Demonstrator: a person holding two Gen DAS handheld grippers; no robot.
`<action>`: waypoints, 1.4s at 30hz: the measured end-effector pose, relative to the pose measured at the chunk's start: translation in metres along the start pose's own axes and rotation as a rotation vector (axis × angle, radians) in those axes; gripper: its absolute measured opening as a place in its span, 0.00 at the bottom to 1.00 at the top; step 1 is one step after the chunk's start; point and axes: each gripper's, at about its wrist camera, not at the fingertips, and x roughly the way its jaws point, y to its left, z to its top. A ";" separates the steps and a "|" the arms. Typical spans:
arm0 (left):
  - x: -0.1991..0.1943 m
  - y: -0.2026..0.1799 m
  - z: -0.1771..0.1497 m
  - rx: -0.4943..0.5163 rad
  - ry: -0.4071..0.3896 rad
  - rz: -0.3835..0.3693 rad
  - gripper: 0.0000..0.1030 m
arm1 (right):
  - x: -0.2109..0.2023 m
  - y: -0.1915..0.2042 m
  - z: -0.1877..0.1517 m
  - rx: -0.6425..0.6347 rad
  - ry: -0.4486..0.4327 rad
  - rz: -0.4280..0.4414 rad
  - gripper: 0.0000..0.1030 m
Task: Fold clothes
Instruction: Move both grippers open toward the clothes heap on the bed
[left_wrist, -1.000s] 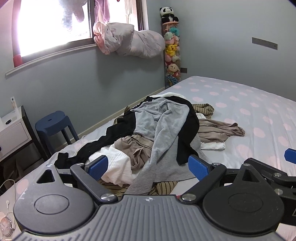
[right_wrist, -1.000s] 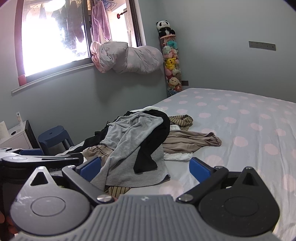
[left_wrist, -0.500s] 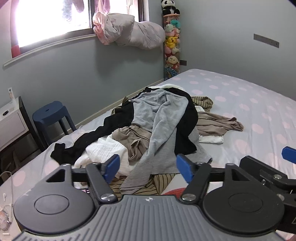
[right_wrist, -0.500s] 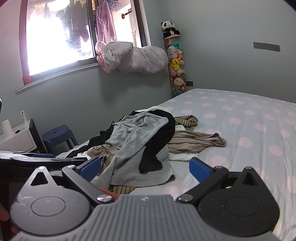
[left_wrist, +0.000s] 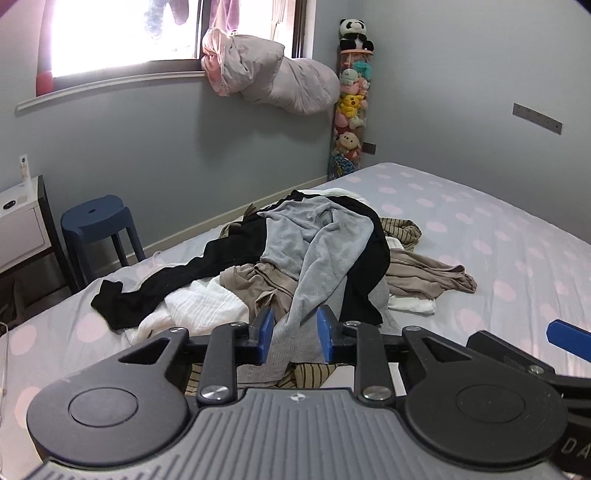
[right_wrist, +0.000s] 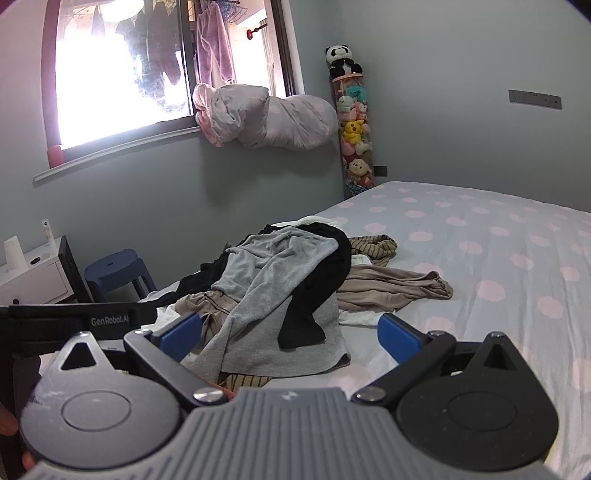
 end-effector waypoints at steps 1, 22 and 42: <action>0.000 -0.001 0.000 0.010 -0.001 -0.002 0.23 | 0.001 0.000 0.001 0.002 -0.001 0.001 0.99; 0.004 -0.010 -0.001 0.124 0.006 -0.028 0.42 | 0.017 0.002 0.005 -0.031 0.025 0.037 0.26; 0.053 0.015 0.028 0.133 0.077 -0.021 0.55 | 0.076 -0.013 0.022 -0.030 0.117 0.082 0.51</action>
